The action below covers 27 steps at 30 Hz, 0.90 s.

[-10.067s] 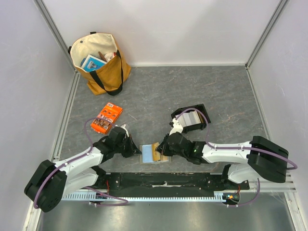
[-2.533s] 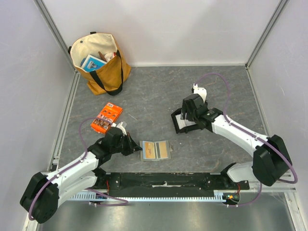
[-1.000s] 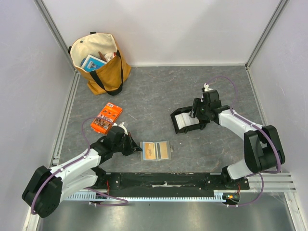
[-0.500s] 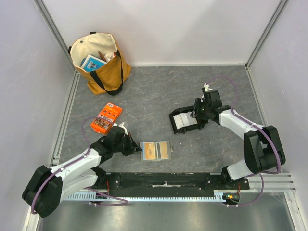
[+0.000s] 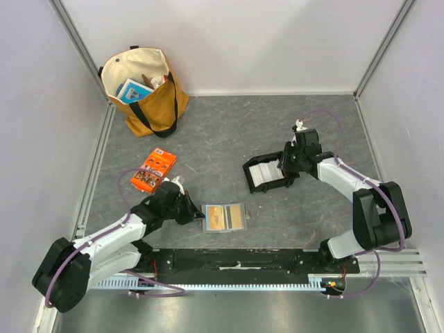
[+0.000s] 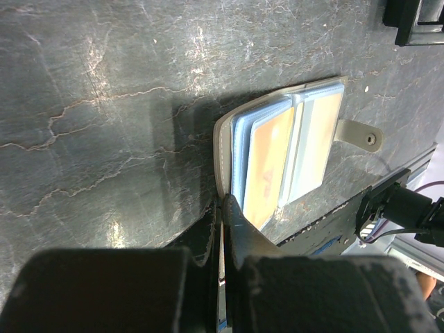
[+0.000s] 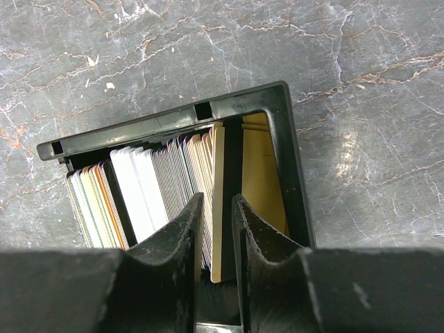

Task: Put the credit cards into the card holder
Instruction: Pick up the credit card from the storage box.

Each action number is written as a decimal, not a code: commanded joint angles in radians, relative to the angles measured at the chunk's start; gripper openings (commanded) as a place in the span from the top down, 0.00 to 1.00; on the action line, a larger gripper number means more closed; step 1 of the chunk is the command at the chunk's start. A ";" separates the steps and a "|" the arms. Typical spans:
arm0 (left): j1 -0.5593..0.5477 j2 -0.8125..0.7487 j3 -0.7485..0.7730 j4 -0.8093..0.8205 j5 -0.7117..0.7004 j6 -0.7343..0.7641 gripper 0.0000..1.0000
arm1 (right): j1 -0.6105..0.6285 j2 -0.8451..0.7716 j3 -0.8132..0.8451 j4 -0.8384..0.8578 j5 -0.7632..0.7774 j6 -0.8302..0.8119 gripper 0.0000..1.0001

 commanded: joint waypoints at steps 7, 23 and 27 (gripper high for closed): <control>0.000 0.000 0.027 0.032 0.016 0.020 0.98 | -0.015 -0.041 0.000 0.006 -0.054 -0.005 0.83; 0.000 -0.002 0.021 0.038 0.020 0.020 0.98 | -0.034 -0.054 0.016 -0.059 0.031 -0.067 0.93; 0.000 0.001 0.019 0.041 0.019 0.020 0.98 | -0.031 -0.041 0.020 -0.076 0.040 -0.070 0.93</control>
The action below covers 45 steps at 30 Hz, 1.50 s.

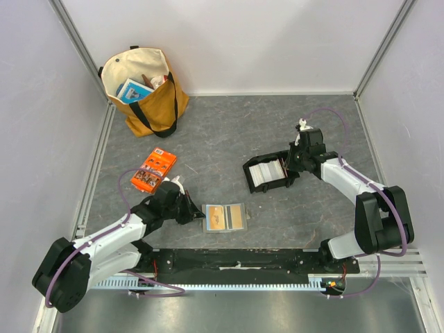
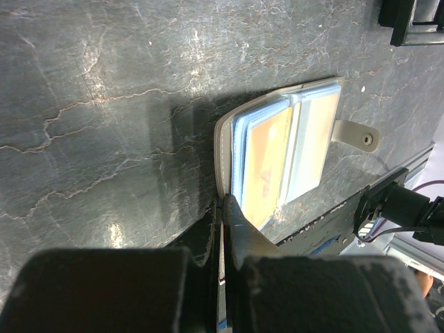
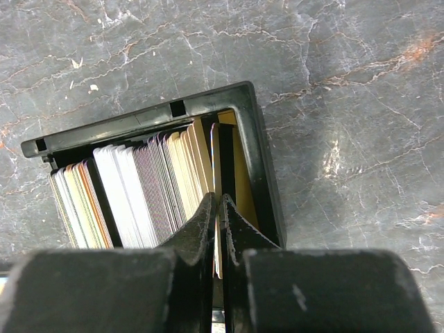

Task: Put the credit cards into the card holder
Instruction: Pick up the credit card from the storage box.

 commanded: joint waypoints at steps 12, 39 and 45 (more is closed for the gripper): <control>-0.002 0.004 0.013 0.044 0.020 0.019 0.98 | 0.001 -0.029 0.031 -0.076 -0.038 -0.029 0.59; 0.001 0.021 0.022 0.050 0.031 0.035 0.98 | -0.058 0.139 0.171 -0.106 -0.028 -0.143 0.30; 0.000 0.041 0.024 0.059 0.033 0.039 0.98 | -0.058 0.179 0.163 -0.091 -0.045 -0.149 0.29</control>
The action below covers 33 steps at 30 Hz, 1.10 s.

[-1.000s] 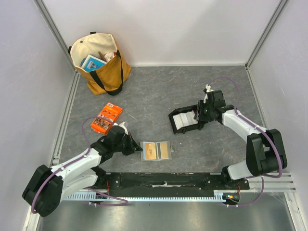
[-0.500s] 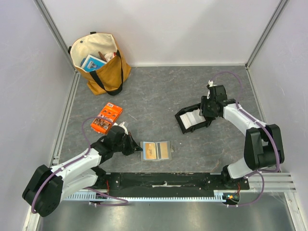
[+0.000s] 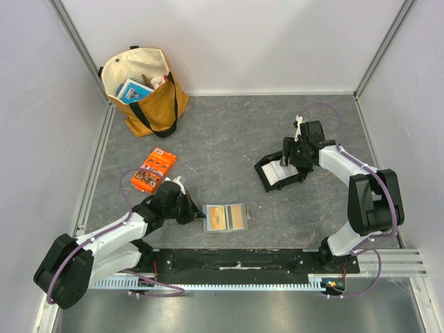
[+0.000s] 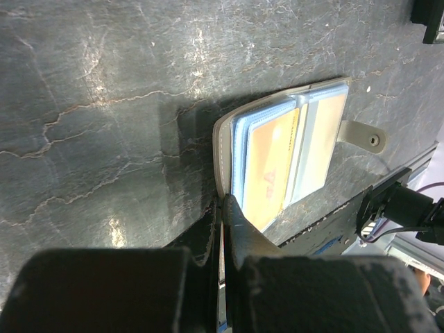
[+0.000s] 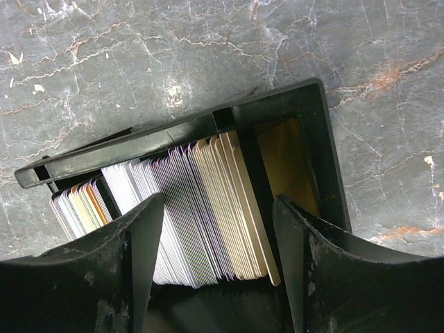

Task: Put the credit cards into the card holder
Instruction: Pick up the credit card from the storage box.

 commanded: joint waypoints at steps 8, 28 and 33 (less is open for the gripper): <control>0.003 0.015 0.024 0.045 0.026 0.037 0.98 | -0.004 -0.031 0.018 0.027 -0.082 -0.029 0.42; 0.004 0.015 0.022 0.043 0.033 0.039 0.98 | -0.015 -0.054 0.014 0.020 -0.077 -0.033 0.69; 0.003 0.018 0.024 0.045 0.033 0.041 0.98 | -0.013 -0.058 0.029 0.039 0.001 -0.019 0.37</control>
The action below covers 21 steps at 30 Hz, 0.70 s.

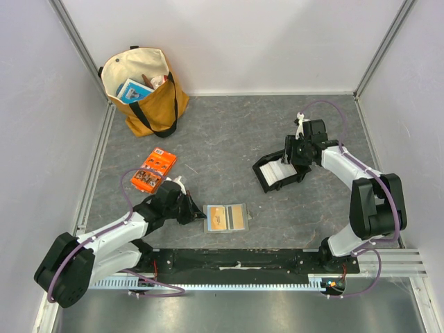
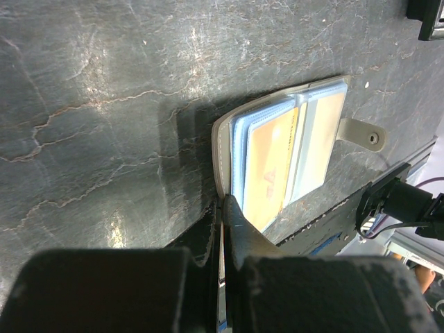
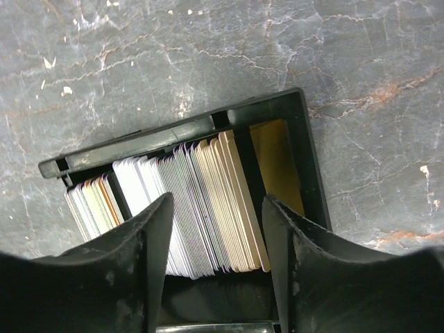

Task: Put the credit cards into the card holder
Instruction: Pick up the credit card from the storage box.

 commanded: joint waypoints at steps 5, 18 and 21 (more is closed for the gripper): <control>0.005 0.008 0.024 0.032 0.016 0.035 0.98 | -0.001 0.044 0.033 0.030 0.035 0.007 0.26; 0.007 0.037 0.035 0.042 0.024 0.038 0.98 | 0.001 0.052 0.015 0.024 -0.009 -0.005 0.46; 0.009 0.038 0.035 0.042 0.024 0.038 0.98 | 0.001 0.027 0.015 0.021 -0.014 -0.008 0.53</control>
